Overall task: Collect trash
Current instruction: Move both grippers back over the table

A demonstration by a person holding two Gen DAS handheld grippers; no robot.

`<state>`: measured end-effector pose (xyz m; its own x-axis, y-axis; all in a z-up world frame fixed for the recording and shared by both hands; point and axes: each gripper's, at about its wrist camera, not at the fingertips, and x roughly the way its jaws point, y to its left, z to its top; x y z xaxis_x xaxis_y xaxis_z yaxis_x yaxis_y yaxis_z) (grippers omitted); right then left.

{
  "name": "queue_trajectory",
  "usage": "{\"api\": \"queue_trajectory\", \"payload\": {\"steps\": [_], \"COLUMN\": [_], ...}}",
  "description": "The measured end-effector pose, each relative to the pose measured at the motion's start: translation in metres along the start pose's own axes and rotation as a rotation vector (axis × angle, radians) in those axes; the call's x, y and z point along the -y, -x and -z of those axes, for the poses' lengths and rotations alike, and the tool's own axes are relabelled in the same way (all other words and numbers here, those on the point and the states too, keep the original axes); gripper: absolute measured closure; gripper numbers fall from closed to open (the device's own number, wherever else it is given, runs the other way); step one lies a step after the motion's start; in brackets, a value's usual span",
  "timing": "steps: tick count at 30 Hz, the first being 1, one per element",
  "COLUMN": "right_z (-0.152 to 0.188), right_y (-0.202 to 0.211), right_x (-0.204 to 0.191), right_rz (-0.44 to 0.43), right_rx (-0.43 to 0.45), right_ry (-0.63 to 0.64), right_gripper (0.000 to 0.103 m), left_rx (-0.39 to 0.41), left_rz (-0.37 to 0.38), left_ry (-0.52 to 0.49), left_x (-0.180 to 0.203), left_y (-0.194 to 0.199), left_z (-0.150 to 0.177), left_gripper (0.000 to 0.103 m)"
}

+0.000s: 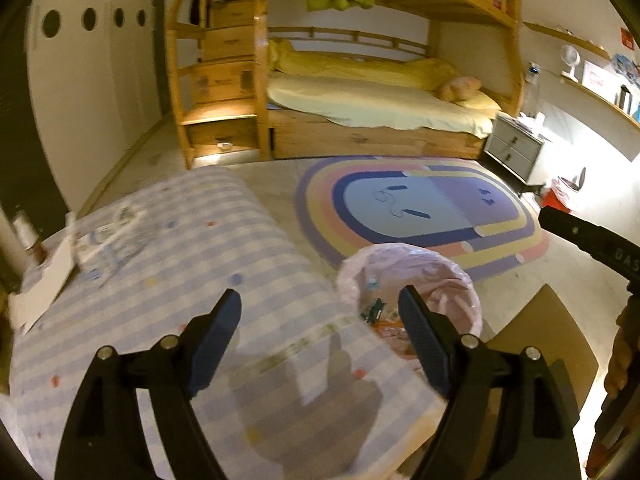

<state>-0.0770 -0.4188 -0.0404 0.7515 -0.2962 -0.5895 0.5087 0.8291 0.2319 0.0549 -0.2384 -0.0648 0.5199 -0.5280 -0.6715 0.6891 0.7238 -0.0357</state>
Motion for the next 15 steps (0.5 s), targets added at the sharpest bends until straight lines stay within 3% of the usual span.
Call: {"api": "queue_trajectory", "payload": {"steps": [15], "right_z": [0.014], "right_y": [0.004], "right_x": [-0.112], "right_rz": [-0.172], "right_rx": [-0.057], "right_ry": [0.168], "right_gripper": [0.052], "left_rx": [0.064], "left_rz": [-0.161], "left_ry": [0.153], "left_x": [-0.090], "left_y": [0.070], "left_z": [0.033], "left_gripper": [0.024]}}
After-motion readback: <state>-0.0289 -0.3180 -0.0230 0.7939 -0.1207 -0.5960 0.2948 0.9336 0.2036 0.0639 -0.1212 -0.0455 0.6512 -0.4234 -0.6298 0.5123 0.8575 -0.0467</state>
